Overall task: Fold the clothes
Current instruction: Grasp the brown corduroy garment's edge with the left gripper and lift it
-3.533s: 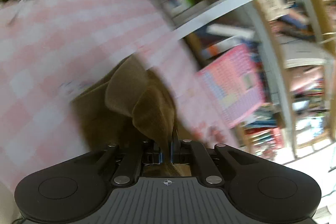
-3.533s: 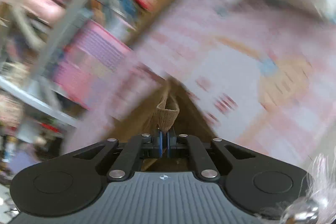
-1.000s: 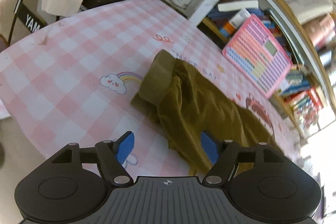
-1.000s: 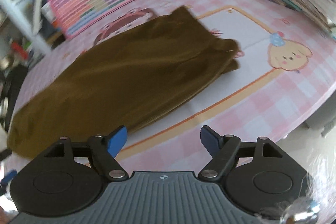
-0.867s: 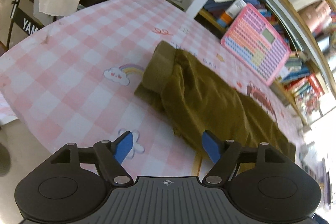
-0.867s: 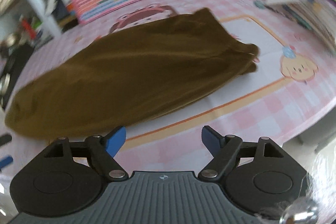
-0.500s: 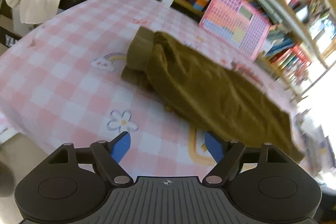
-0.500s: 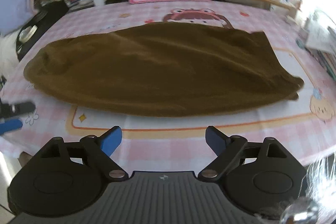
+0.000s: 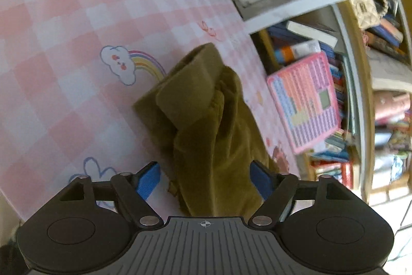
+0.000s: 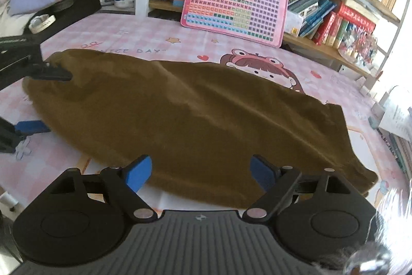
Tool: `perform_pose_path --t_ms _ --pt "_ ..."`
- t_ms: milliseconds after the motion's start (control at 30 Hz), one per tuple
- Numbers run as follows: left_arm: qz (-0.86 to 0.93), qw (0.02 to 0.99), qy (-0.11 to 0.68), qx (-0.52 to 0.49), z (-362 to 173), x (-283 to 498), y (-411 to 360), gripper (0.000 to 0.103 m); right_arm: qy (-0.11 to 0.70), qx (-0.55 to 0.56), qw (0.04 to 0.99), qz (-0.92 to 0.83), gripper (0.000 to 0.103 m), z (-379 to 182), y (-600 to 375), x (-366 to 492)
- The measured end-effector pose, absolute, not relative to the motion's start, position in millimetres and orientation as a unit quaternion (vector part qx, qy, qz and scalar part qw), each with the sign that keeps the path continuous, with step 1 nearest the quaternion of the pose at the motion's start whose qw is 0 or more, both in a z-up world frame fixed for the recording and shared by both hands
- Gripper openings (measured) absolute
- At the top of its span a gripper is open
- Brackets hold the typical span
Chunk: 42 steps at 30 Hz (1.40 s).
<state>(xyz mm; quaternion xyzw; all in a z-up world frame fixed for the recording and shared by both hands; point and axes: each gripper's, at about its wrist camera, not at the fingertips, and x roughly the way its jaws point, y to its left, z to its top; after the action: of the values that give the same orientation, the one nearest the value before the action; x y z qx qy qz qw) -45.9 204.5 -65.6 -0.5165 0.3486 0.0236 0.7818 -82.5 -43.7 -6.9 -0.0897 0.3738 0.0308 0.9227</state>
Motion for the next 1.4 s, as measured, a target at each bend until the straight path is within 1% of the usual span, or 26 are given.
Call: perform_pose_path --t_ms 133,200,367,467,600,633,700,767,800,833,867,900,933,1000,1033,1100,1267,1300,1333,1400 --pt "0.036 0.781 0.340 -0.523 -66.9 -39.9 203.4 0.074 0.384 -0.094 0.918 0.033 0.082 -16.1 -36.4 -62.2" --pt "0.041 0.783 0.340 -0.520 -65.7 -38.7 201.9 0.074 0.388 -0.098 0.916 0.035 0.078 -21.0 -29.4 -52.6" --pt "0.047 0.782 0.329 -0.528 -66.6 -40.9 203.7 0.074 0.410 -0.117 0.901 0.078 0.077 -35.2 -3.2 -35.1" --pt "0.050 0.778 0.324 -0.535 -67.3 -41.0 205.4 0.074 0.402 -0.141 0.901 0.080 0.077 -37.0 2.4 -37.0" --pt "0.058 0.775 0.316 -0.544 -68.4 -37.8 206.2 0.074 0.411 -0.137 0.897 0.090 0.079 -37.1 -2.3 -32.8" --pt "0.061 0.773 0.315 -0.548 -68.9 -36.5 206.7 0.072 0.412 -0.134 0.896 0.093 0.079 -37.4 -3.7 -31.9" --pt "0.067 0.768 0.312 -0.555 -69.8 -34.4 207.8 0.071 0.415 -0.128 0.896 0.097 0.079 -37.5 -6.3 -30.6" --pt "0.078 0.760 0.316 -0.563 -69.6 -33.7 209.0 0.065 0.418 -0.127 0.894 0.100 0.080 -37.4 -6.6 -31.1" --pt "0.084 0.755 0.318 -0.567 -69.7 -33.6 209.9 0.059 0.419 -0.127 0.893 0.102 0.080 -37.4 -6.8 -31.4" --pt "0.091 0.750 0.320 -0.572 -70.4 -34.2 211.1 0.049 0.420 -0.126 0.893 0.104 0.080 -37.4 -7.1 -31.5" --pt "0.098 0.744 0.323 -0.576 -72.3 -34.8 212.6 0.042 0.421 -0.125 0.892 0.105 0.080 -37.3 -7.5 -31.6" --pt "0.104 0.738 0.327 -0.581 -75.0 -35.0 214.1 0.029 0.422 -0.125 0.892 0.107 0.080 -37.3 -7.9 -31.7" --pt "0.106 0.734 0.328 -0.585 -77.7 -35.3 215.6 0.024 0.422 -0.123 0.892 0.107 0.081 -37.4 -8.5 -31.7" --pt "0.098 0.735 0.324 -0.588 -81.8 -36.3 218.0 0.018 0.422 -0.120 0.892 0.108 0.081 -37.4 -9.5 -31.4" --pt "0.091 0.744 0.320 -0.580 -78.6 -36.5 216.5 0.015 0.422 -0.120 0.892 0.108 0.081 -37.5 -9.8 -31.3" --pt "0.070 0.772 0.308 -0.552 -66.4 -36.5 210.2 0.014 0.422 -0.119 0.892 0.109 0.082 -37.7 -10.6 -31.0" --pt "0.015 0.834 0.287 -0.470 -36.0 -34.4 190.0 0.013 0.434 -0.115 0.886 0.115 0.083 -33.5 -13.3 -23.7" --pt "0.010 0.842 0.283 -0.459 -32.5 -34.3 187.6 0.013 0.440 -0.115 0.883 0.118 0.081 -31.5 -13.8 -20.8" --pt "0.007 0.846 0.280 -0.453 -30.3 -34.7 187.3 0.013 0.431 -0.112 0.888 0.115 0.081 -23.9 -18.0 -15.0" --pt "0.006 0.849 0.280 -0.448 -28.7 -35.1 188.3 0.013 0.409 -0.105 0.900 0.107 0.084 -7.7 -27.2 -2.7"
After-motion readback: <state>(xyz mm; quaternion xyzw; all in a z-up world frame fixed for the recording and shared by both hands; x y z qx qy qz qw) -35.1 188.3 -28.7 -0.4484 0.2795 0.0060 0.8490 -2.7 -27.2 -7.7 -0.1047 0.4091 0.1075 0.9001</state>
